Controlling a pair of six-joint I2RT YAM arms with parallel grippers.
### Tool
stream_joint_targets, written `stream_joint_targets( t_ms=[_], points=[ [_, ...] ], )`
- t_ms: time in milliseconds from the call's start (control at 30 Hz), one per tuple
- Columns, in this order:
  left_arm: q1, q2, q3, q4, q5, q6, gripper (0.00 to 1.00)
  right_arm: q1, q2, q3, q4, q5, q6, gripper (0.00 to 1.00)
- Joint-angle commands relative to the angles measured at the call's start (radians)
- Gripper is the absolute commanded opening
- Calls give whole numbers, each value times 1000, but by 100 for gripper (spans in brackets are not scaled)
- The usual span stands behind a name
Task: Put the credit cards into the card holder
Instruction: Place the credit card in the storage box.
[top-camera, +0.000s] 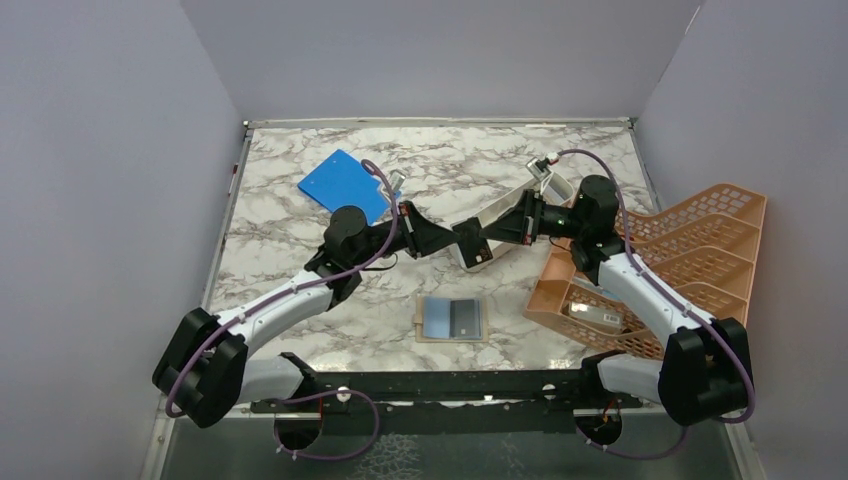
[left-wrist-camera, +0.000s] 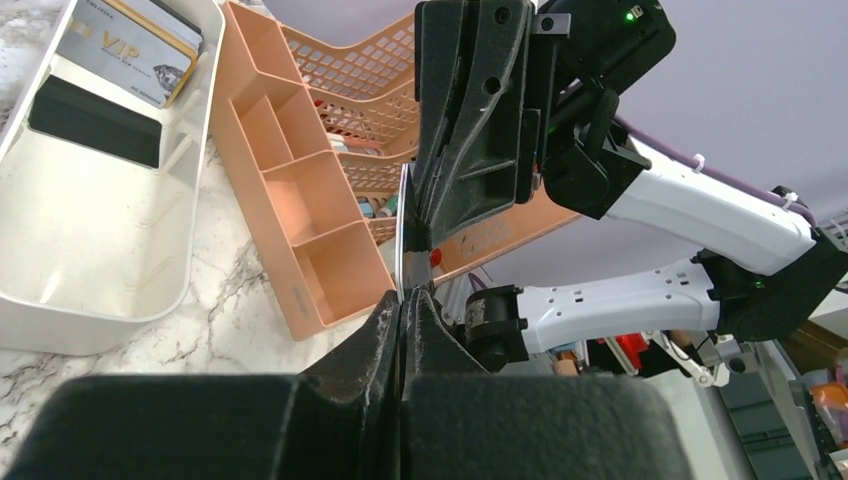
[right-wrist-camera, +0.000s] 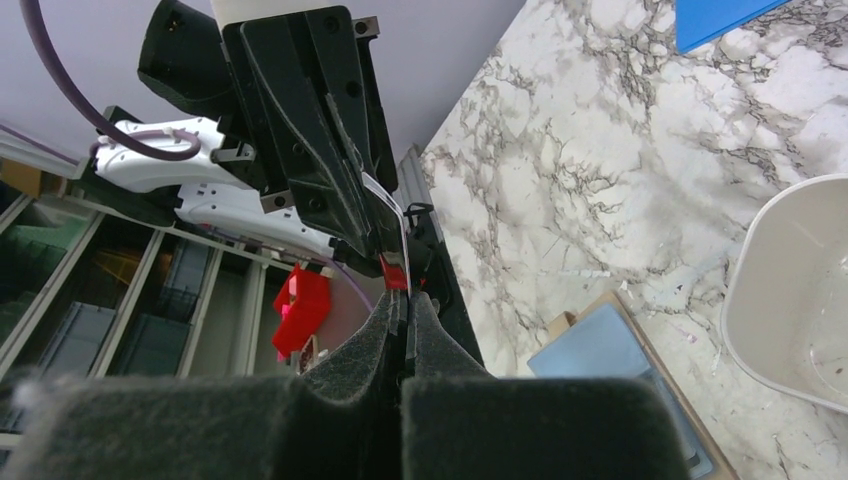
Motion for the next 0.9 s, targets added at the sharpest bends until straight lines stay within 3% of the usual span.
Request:
stream_joint_targets(
  t_ms=[0, 100, 400, 600, 867],
  points=[
    [-6, -48, -22, 41, 22, 4, 9, -8, 10, -2, 34, -4, 16, 2],
    [-6, -53, -18, 45, 32, 12, 21, -8, 11, -27, 137, -32, 98, 2],
    [-8, -39, -15, 81, 57, 15, 29, -8, 5, -69, 314, -43, 255, 1],
    [-8, -50, -27, 138, 66, 6, 0, -8, 6, -84, 382, -45, 312, 1],
    [-8, -60, -47, 163, 63, 0, 0, -8, 16, -97, 423, -47, 345, 1]
  ],
)
